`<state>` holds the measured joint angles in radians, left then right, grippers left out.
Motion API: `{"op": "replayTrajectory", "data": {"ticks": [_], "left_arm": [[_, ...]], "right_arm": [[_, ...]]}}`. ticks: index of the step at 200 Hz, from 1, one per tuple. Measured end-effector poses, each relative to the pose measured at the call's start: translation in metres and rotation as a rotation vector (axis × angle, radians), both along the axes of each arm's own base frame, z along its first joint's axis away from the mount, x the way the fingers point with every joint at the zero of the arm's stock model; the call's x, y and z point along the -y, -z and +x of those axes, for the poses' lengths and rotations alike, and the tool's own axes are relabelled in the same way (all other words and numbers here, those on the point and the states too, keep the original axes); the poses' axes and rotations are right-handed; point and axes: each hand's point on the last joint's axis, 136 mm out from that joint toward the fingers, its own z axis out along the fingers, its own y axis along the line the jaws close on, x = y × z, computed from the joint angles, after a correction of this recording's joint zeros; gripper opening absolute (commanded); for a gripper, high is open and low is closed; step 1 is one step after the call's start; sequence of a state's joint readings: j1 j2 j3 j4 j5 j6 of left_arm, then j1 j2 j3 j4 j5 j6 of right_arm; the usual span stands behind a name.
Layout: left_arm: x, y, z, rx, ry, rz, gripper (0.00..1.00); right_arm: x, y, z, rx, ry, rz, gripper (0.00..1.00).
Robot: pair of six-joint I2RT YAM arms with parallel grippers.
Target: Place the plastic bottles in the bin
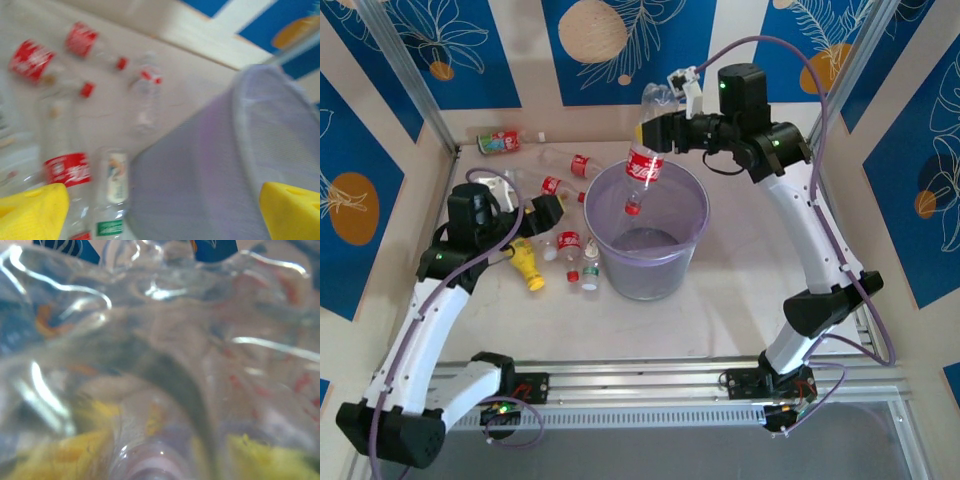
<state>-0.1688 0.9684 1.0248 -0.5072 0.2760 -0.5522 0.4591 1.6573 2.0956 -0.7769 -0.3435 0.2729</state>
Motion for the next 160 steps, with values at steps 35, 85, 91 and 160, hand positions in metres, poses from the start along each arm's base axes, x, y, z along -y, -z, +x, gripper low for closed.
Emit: {"op": "replayTrajectory", "data": {"ticks": [35,85,91,160], "left_arm": [[-0.041,0.058,0.008,-0.146,-0.155,0.077,0.88],[-0.07,0.103,0.005,-0.245,-0.266,0.207,0.88],[-0.073,0.109,0.005,-0.257,-0.276,0.221,0.88],[-0.094,0.175,0.008,-0.419,-0.327,0.264,0.89]], "right_arm": [[0.007,0.031,-0.01,-0.029,0.006,-0.101,0.49],[0.002,0.081,-0.015,-0.073,-0.004,-0.229,0.49],[0.0,0.087,-0.017,-0.081,-0.011,-0.242,0.48],[-0.018,0.171,-0.022,-0.189,-0.061,-0.377,0.48]]}}
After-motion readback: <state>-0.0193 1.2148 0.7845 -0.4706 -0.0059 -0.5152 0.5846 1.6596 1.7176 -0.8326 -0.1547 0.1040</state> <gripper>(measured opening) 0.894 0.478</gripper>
